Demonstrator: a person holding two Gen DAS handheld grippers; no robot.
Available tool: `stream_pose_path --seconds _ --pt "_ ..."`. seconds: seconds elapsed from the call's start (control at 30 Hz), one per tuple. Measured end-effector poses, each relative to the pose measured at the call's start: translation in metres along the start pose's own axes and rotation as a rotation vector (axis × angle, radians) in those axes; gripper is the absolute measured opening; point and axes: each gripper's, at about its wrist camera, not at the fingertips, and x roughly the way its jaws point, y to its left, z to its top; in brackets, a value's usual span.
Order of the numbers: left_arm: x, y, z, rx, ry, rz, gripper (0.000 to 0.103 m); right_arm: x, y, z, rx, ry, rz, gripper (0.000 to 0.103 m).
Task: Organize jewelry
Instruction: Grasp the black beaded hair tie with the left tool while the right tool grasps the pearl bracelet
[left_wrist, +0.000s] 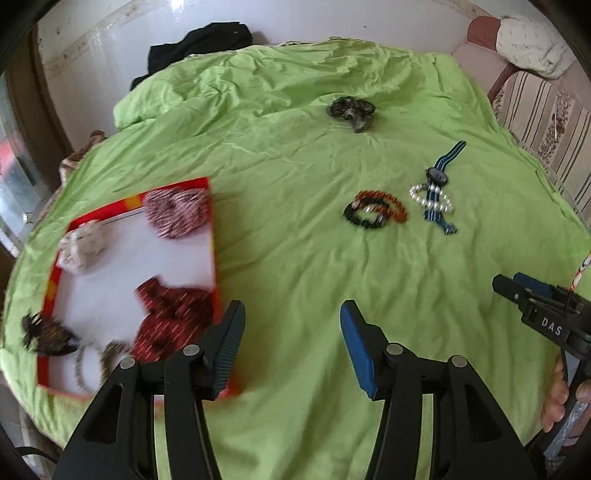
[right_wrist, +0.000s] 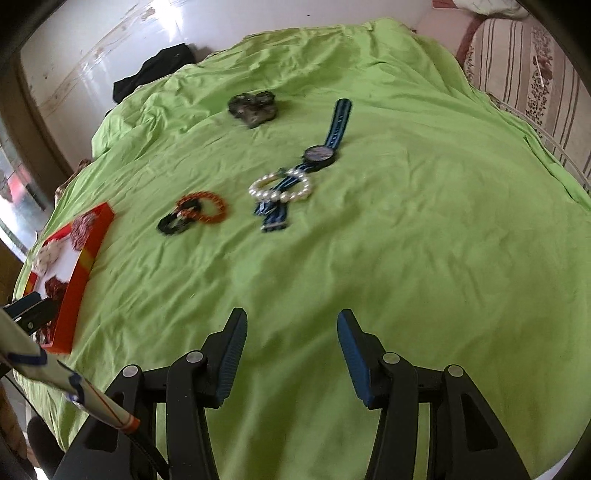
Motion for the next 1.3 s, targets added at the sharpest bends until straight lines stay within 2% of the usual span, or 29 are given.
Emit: stream_pose_path --seconds 0.13,0.27,0.33,0.47,0.6,0.7,0.8,0.87,1.0,1.1,1.23,1.3 --pt "0.026 -0.007 0.024 -0.020 0.010 -0.084 0.051 0.009 -0.011 0.016 0.025 -0.003 0.011 0.055" --pt "0.058 -0.012 0.045 -0.041 0.034 -0.147 0.039 0.020 -0.020 0.034 0.050 -0.009 0.035 0.055" --pt "0.080 -0.013 0.055 -0.069 0.063 -0.189 0.037 0.026 -0.021 0.043 0.055 -0.013 0.053 0.055" --pt "0.111 -0.011 0.066 -0.135 0.097 -0.278 0.034 0.039 -0.010 0.062 0.051 -0.012 0.147 0.050" --pt "0.130 -0.012 0.072 -0.165 0.108 -0.318 0.032 0.060 0.015 0.078 0.009 0.016 0.238 0.041" --pt "0.140 -0.013 0.074 -0.169 0.128 -0.327 0.026 0.066 0.021 0.089 0.010 -0.007 0.230 0.037" --pt "0.148 -0.013 0.075 -0.168 0.139 -0.331 0.015 0.065 0.002 0.096 0.064 -0.038 0.208 0.037" --pt "0.152 -0.011 0.075 -0.179 0.138 -0.336 0.009 0.069 -0.015 0.098 0.087 -0.037 0.158 0.037" --pt "0.149 -0.003 0.071 -0.217 0.130 -0.301 0.007 0.080 -0.033 0.100 0.111 -0.009 0.115 0.038" --pt "0.134 0.013 0.065 -0.254 0.108 -0.251 0.007 0.087 -0.036 0.101 0.109 -0.003 0.133 0.037" --pt "0.126 0.028 0.056 -0.274 0.106 -0.243 0.007 0.098 -0.032 0.103 0.085 0.010 0.138 0.037" --pt "0.130 0.029 0.052 -0.273 0.120 -0.238 0.007 0.106 -0.026 0.105 0.066 0.018 0.113 0.037"
